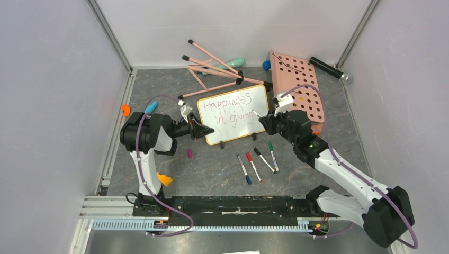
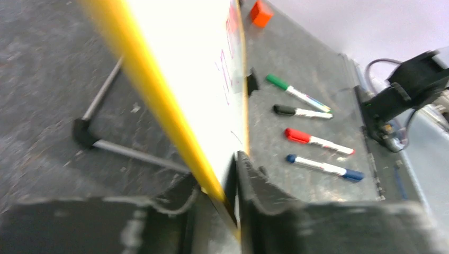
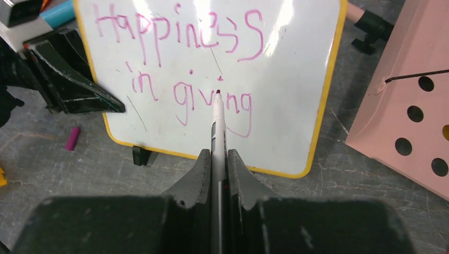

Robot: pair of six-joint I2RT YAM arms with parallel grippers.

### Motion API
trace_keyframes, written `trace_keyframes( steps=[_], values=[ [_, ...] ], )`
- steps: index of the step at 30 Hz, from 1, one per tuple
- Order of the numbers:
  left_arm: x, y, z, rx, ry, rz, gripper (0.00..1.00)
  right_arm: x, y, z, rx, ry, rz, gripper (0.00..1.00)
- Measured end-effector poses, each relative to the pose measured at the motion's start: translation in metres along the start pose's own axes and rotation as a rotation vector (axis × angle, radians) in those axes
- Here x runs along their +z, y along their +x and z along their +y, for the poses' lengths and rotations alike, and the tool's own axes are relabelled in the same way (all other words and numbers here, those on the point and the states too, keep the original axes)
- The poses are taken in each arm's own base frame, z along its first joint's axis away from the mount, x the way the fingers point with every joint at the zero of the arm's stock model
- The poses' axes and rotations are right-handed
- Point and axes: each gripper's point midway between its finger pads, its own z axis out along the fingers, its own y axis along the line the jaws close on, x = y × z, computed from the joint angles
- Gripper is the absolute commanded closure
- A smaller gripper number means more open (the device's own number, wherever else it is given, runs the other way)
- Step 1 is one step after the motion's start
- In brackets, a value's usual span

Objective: Write a sentence on the whiteboard

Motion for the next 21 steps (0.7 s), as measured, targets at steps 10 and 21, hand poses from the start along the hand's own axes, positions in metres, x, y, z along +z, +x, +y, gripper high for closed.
trace_keyframes(
  steps=[10, 21],
  values=[
    [-0.01, 0.012, 0.011, 0.069, -0.103, -0.01, 0.24, -0.01, 0.004, -0.004, 0.011, 0.019, -0.007, 1.0],
    [-0.033, -0.005, -0.012, 0.128, -0.288, -0.096, 0.1, -0.025, -0.009, -0.003, 0.014, 0.022, -0.05, 1.0]
  ],
)
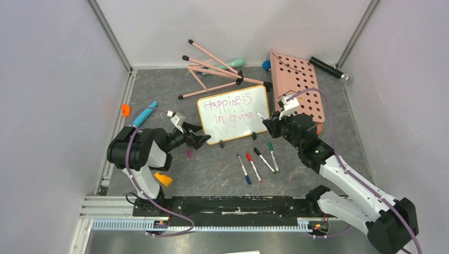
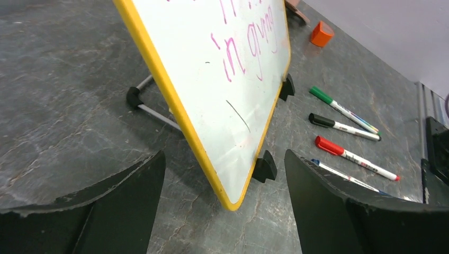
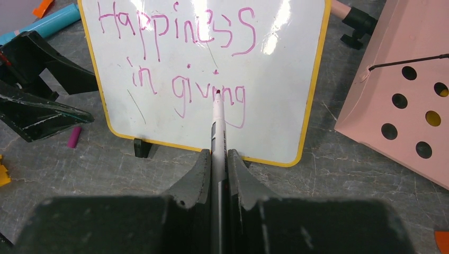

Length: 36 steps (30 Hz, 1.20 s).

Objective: Write a sentence on the whiteboard

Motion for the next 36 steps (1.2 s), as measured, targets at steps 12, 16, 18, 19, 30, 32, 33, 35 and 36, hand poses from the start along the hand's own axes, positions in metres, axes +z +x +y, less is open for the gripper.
trace_keyframes(
  steps=[12, 16, 18, 19, 30, 32, 33, 35, 36],
  values=[
    [-0.039, -0.042, -0.009, 0.055, -0.232, -0.156, 0.0, -0.004, 0.004, -0.001, -0.004, 0.005, 0.018, 1.0],
    [-0.05, -0.068, -0.017, 0.073, -0.277, -0.194, 0.0, -0.004, 0.005, -0.001, -0.004, 0.005, 0.023, 1.0],
    [-0.053, -0.083, -0.02, 0.067, -0.308, -0.2, 0.0, -0.004, 0.005, -0.001, -0.004, 0.005, 0.024, 1.0],
    [-0.056, -0.094, -0.022, 0.068, -0.326, -0.209, 0.0, -0.004, 0.006, -0.001, -0.004, 0.005, 0.025, 1.0],
    [-0.093, -0.093, -0.029, 0.112, -0.462, -0.247, 0.0, -0.004, 0.006, 0.0, -0.004, -0.002, 0.027, 1.0],
    [-0.1, -0.09, -0.02, 0.096, -0.524, -0.246, 0.0, -0.005, 0.005, 0.0, -0.003, -0.004, 0.024, 1.0],
    [-0.102, -0.087, -0.016, 0.085, -0.55, -0.239, 0.0, -0.005, 0.004, 0.001, -0.003, -0.005, 0.021, 1.0],
    [-0.105, -0.081, -0.012, 0.068, -0.578, -0.219, 0.0, -0.007, 0.002, 0.001, -0.004, -0.008, 0.014, 1.0],
    [-0.105, -0.077, -0.011, 0.061, -0.582, -0.208, 0.0, -0.008, 0.002, 0.001, -0.004, -0.008, 0.013, 1.0]
  ],
)
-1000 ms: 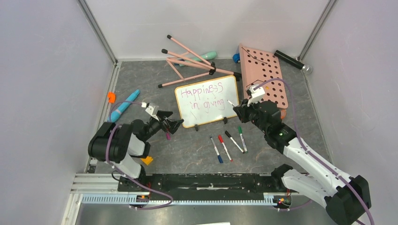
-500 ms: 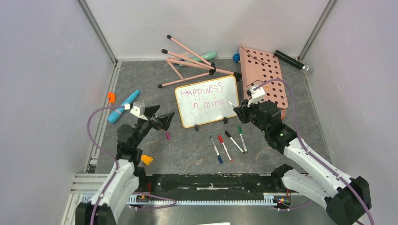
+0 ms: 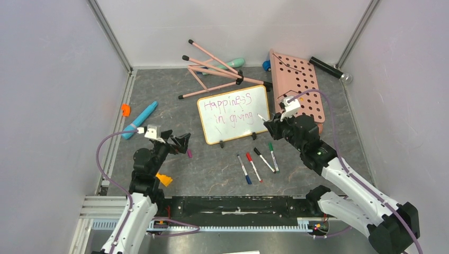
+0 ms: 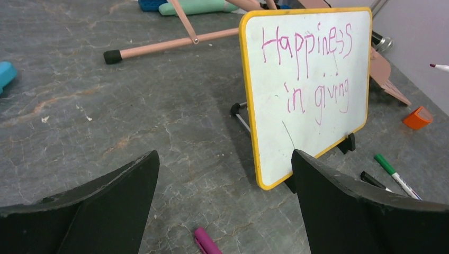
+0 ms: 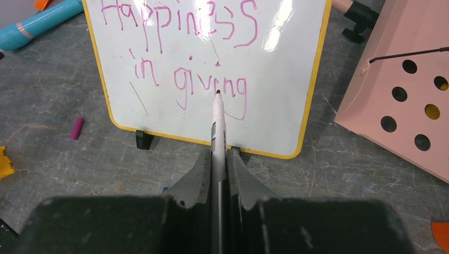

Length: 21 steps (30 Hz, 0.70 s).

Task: Write a sentence on the whiteboard
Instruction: Write a sentence on the whiteboard, then close the whiteboard marker at the center of the board.

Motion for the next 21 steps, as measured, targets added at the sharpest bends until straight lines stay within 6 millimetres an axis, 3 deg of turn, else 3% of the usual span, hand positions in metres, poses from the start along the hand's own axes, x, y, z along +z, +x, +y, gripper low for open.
trace_keyframes(
  steps=[3, 7, 15, 21],
  values=[
    [-0.002, 0.004, 0.001, -0.004, -0.006, 0.018, 0.0, -0.004, 0.002, 0.003, 0.0, -0.015, 0.011, 1.0],
    [-0.002, -0.004, 0.002, 0.003, -0.013, -0.025, 0.0, -0.013, 0.002, 0.006, 0.0, -0.033, 0.016, 1.0],
    [-0.005, -0.008, 0.017, -0.055, -0.094, -0.121, 0.0, -0.033, -0.002, 0.017, 0.014, -0.096, -0.024, 1.0],
    [-0.002, 0.004, 0.036, -0.173, -0.24, -0.013, 0.0, -0.035, 0.013, 0.027, 0.035, -0.154, 0.028, 1.0]
  ],
)
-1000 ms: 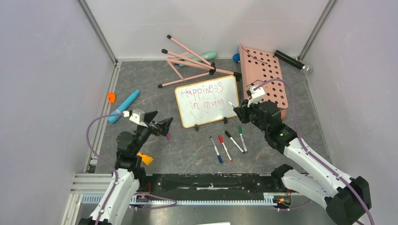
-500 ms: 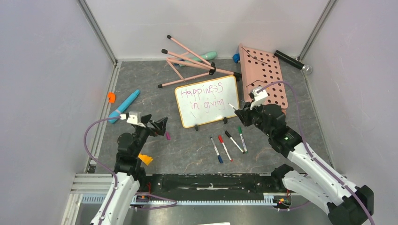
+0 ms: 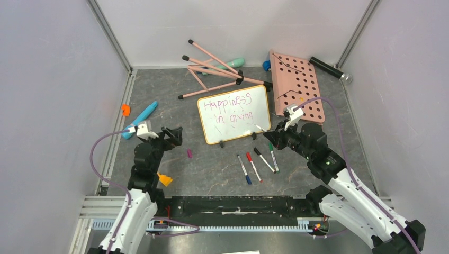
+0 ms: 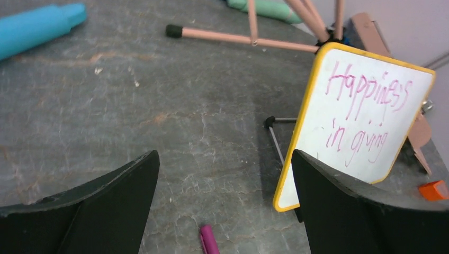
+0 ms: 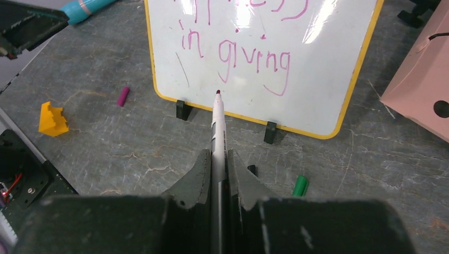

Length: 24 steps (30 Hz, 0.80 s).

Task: Write a sentence on the whiteboard
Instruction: Close the whiteboard marker at the center of the board.

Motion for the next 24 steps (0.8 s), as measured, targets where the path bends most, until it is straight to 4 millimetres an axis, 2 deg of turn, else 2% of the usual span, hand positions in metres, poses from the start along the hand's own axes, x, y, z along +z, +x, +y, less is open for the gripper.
trace_keyframes(
  steps=[4, 7, 11, 13, 14, 19, 24],
  values=[
    [0.008, -0.012, 0.001, -0.082, -0.125, 0.123, 0.02, 0.0, 0.001, 0.003, 0.006, -0.017, 0.003, 1.0],
    [0.012, -0.012, -0.004, -0.131, -0.173, 0.223, 0.12, 0.0, 0.001, 0.004, 0.007, -0.02, 0.005, 1.0],
    [0.001, 0.021, -0.007, -0.142, -0.207, 0.397, 0.21, -0.001, 0.001, 0.005, 0.007, -0.025, 0.005, 1.0],
    [-0.011, 0.04, -0.01, -0.138, -0.21, 0.479, 0.37, -0.001, 0.001, 0.005, 0.007, -0.026, 0.005, 1.0],
    [-0.016, 0.048, -0.012, -0.142, -0.212, 0.511, 0.38, -0.001, 0.001, 0.005, 0.007, -0.026, 0.004, 1.0],
    [-0.032, 0.074, -0.011, -0.139, -0.246, 0.606, 0.38, -0.001, 0.0, 0.005, 0.006, -0.026, 0.003, 1.0],
    [-0.035, 0.094, -0.003, -0.107, -0.307, 0.672, 0.36, -0.001, 0.0, 0.006, 0.007, -0.03, 0.004, 1.0]
  ],
)
